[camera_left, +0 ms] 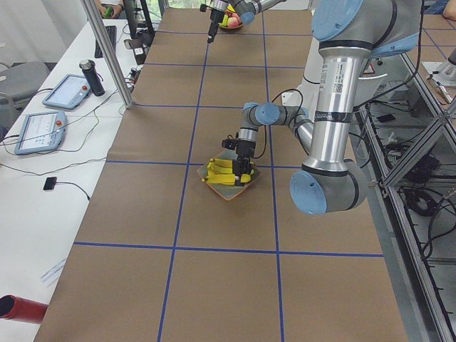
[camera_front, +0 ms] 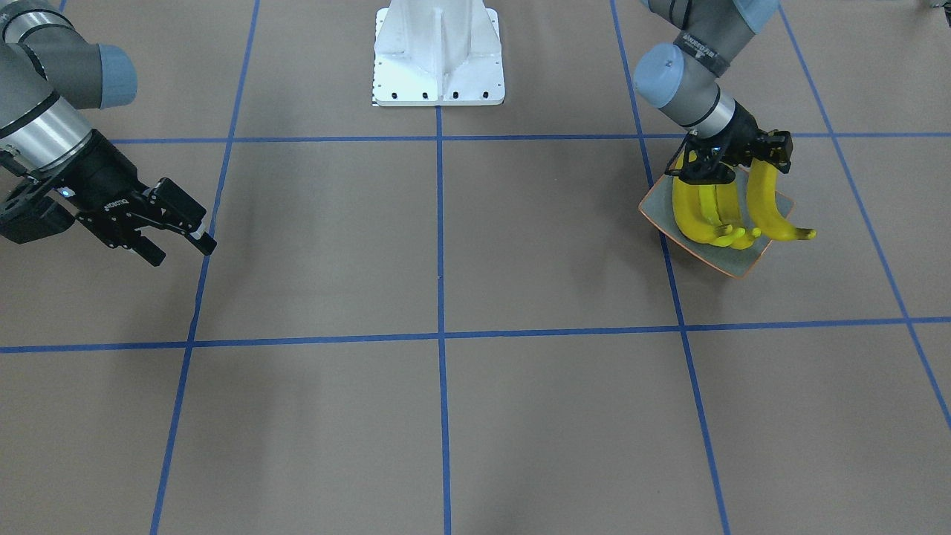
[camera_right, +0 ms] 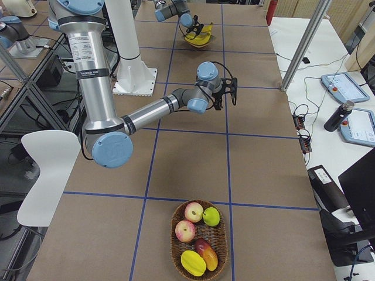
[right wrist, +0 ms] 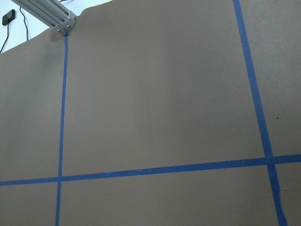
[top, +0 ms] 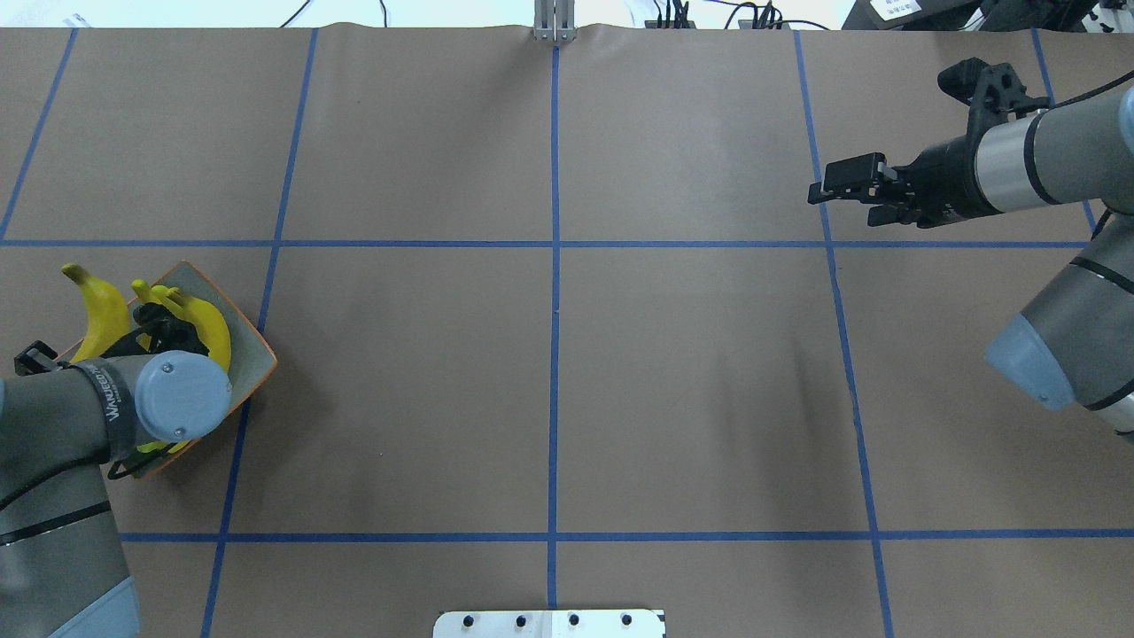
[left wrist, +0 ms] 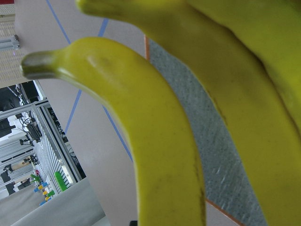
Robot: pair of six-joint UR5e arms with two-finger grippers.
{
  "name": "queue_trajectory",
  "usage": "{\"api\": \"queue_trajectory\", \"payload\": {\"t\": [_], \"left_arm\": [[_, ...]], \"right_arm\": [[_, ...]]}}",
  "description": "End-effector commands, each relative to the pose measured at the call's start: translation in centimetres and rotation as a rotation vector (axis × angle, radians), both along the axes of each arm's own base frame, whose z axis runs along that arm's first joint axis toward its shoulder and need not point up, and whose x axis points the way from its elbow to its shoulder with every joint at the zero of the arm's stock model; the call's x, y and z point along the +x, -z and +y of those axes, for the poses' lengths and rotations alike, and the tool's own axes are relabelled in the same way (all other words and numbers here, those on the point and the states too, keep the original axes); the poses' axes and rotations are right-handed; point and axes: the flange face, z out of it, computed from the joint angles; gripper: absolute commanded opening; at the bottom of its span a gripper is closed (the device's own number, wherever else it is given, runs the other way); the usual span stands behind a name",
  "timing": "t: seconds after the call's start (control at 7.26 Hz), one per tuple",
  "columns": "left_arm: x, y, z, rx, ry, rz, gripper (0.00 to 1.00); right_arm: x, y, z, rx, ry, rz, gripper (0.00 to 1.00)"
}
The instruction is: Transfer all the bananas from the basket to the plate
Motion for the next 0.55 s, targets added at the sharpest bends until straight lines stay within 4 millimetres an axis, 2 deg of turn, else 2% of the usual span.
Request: {"api": "queue_trajectory", "payload": {"t": [0.0,0.41], "left_arm": [[-0.04,-0.08,0.06,-0.001,0.004,-0.002,0.00],[-0.18,-0.52,0.18,-0.011,-0.003,-0.011,0.00]], "right_arm": [[-0.17,-0.02,0.08,-0.001,0.003,0.000,1.00],[-0.15,0.21,0.11,0.002,0.003,-0.003,1.00]]}}
